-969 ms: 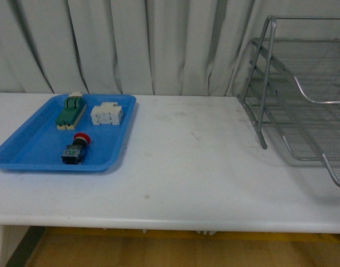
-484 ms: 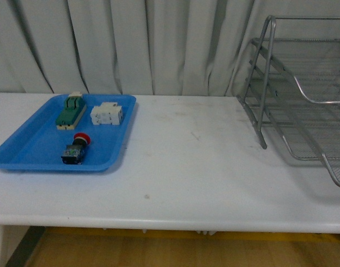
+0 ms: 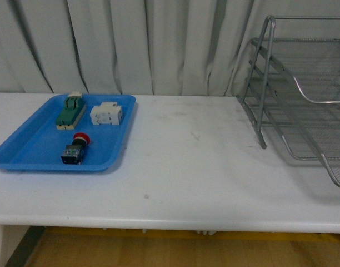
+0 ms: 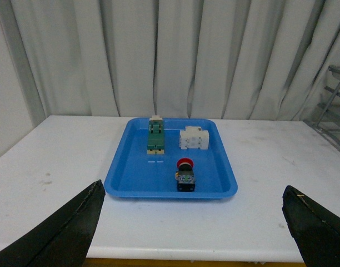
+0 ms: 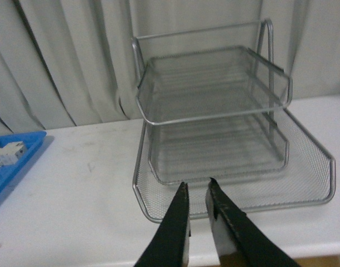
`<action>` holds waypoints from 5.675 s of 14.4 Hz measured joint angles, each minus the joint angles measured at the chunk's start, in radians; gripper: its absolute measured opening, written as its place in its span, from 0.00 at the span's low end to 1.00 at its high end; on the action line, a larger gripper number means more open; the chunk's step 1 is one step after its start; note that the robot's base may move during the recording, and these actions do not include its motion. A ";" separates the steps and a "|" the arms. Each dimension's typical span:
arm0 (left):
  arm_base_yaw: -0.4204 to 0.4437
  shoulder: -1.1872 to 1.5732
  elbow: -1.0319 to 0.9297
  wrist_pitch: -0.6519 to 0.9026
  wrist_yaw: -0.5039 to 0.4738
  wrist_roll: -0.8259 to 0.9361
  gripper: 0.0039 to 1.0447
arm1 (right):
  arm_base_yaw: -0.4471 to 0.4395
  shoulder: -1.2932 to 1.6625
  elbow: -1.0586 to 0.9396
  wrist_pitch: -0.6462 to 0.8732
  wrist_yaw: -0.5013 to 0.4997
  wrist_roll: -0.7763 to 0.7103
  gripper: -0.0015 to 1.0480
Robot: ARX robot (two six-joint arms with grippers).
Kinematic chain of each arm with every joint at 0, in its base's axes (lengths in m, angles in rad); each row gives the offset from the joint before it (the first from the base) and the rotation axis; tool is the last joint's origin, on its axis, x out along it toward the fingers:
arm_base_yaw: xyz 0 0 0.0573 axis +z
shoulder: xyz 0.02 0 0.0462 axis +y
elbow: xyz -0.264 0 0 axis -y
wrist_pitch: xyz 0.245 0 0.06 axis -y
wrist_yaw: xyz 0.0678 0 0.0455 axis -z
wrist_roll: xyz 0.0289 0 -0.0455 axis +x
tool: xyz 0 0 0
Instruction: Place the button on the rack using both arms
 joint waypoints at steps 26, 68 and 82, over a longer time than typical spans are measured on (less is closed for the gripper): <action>0.000 0.000 0.000 0.000 0.000 0.000 0.94 | 0.363 -0.719 0.000 -0.672 0.362 -0.108 0.55; -0.055 2.343 1.458 -0.067 -0.023 0.050 0.86 | 0.363 -0.719 0.000 -0.672 0.362 -0.108 0.94; -0.103 1.633 0.823 0.179 0.054 0.008 0.34 | 0.363 -0.719 0.000 -0.672 0.362 -0.108 0.94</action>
